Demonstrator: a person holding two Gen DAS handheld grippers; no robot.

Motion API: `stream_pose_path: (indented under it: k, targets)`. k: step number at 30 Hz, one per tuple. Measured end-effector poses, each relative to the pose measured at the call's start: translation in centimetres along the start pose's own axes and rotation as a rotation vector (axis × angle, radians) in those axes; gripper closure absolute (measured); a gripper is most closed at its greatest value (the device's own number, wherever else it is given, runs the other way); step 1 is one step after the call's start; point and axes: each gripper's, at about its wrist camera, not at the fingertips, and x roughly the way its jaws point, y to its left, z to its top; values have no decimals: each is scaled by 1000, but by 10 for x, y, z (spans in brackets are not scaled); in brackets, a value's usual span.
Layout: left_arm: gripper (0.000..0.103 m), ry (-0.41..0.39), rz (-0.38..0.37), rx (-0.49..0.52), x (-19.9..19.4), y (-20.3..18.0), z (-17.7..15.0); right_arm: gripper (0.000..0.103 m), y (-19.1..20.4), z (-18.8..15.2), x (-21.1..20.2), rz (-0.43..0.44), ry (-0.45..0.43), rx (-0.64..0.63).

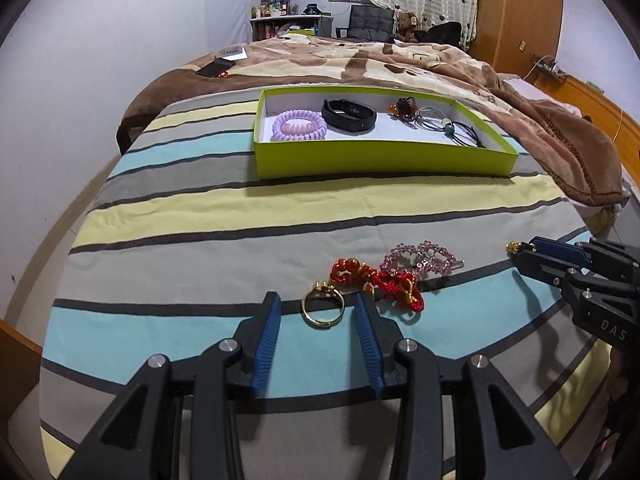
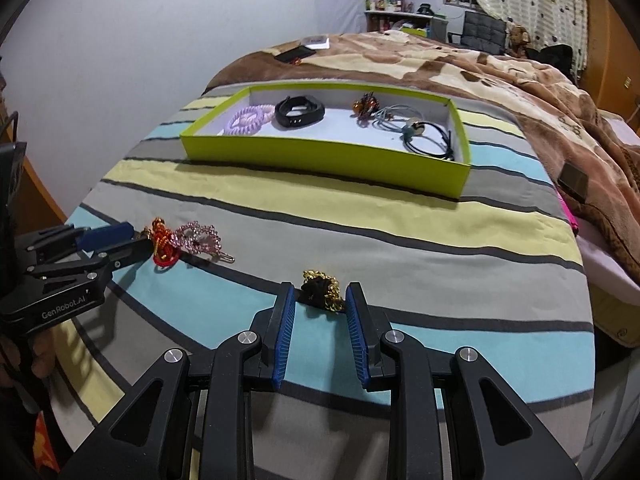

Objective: Organize jewelry
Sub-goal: 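Grasp the gold ring with the left gripper while the right gripper grasps the gold beaded ornament, then carry the gold ring and gold beaded ornament into the lime-green box with both grippers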

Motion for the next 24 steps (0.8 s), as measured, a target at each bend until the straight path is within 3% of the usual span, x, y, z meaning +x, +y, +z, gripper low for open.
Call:
stream_pose_path:
  k: [2,6,9,24]
  targets:
    - [64,0,6,6,1,0,1,76,0,0,3,3,13,-4]
    - [79,-2,8,9,0,0,1,76,1,2,5,2,17,-15]
    - [79,-3,8,10,0,0,0,86,2,1,5,-6,15,-17]
    - [80,-31,-29,6,-17,-4,-8,86,-1,-8,-12,21,-29,24]
